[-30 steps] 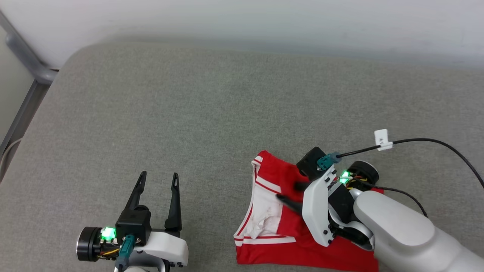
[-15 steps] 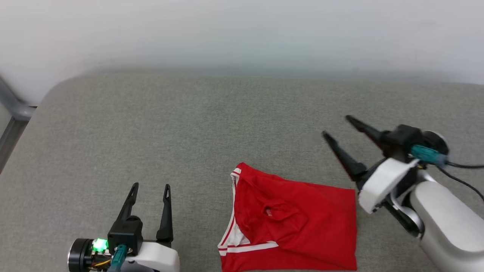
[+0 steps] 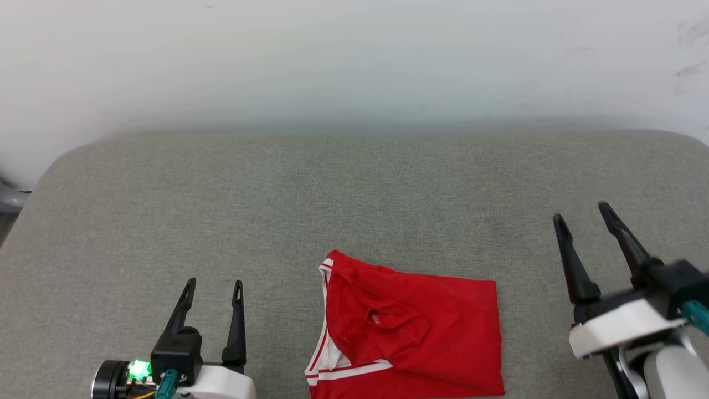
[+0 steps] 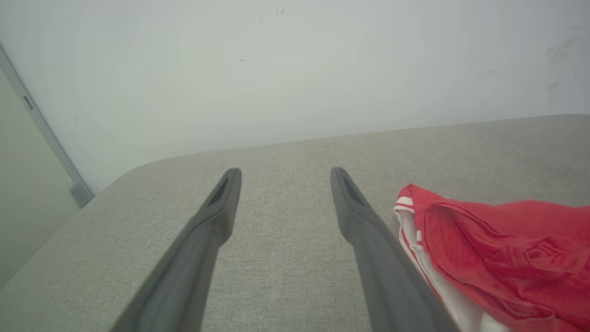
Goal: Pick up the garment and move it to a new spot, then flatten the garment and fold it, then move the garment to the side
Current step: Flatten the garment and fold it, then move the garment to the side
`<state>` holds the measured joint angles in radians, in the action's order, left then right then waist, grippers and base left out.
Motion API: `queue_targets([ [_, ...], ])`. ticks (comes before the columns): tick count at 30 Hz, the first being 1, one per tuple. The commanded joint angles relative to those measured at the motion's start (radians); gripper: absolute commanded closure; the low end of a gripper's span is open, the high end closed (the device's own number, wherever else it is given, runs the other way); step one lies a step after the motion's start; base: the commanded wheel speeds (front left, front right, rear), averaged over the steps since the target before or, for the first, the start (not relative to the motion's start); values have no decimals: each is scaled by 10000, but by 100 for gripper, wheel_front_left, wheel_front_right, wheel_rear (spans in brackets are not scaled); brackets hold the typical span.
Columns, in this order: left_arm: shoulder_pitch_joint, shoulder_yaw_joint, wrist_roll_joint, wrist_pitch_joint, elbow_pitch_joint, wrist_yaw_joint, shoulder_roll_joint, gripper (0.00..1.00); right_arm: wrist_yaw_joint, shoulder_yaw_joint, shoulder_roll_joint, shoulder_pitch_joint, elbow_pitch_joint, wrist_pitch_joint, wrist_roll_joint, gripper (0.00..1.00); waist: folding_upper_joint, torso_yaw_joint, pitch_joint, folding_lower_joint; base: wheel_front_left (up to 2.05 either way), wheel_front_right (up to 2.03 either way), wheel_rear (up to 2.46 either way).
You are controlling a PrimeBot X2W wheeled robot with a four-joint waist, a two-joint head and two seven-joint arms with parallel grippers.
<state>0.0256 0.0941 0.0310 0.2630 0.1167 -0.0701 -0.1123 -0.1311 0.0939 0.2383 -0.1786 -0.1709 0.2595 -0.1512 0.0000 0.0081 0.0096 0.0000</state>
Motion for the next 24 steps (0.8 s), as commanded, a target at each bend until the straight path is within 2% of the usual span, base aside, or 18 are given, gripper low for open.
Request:
queue_targets([
  [1, 124, -25, 12, 21, -71, -24, -22, 0, 9, -301, -273, 420, 222, 39, 80, 0, 0, -6, -49, 0, 0, 0, 0],
  [10, 326, 38, -55, 21, -303, 7, -77, 0, 9, -1380, -1196, 2098, 1194, 51, 130, 0, 0, 144, -183, 0, 0, 0, 0],
  [24, 584, 99, -10, 21, -361, -23, -65, 0, 9, -1558, -1743, 3396, 1561, 54, -61, 0, 0, 378, -268, 0, 0, 0, 0],
])
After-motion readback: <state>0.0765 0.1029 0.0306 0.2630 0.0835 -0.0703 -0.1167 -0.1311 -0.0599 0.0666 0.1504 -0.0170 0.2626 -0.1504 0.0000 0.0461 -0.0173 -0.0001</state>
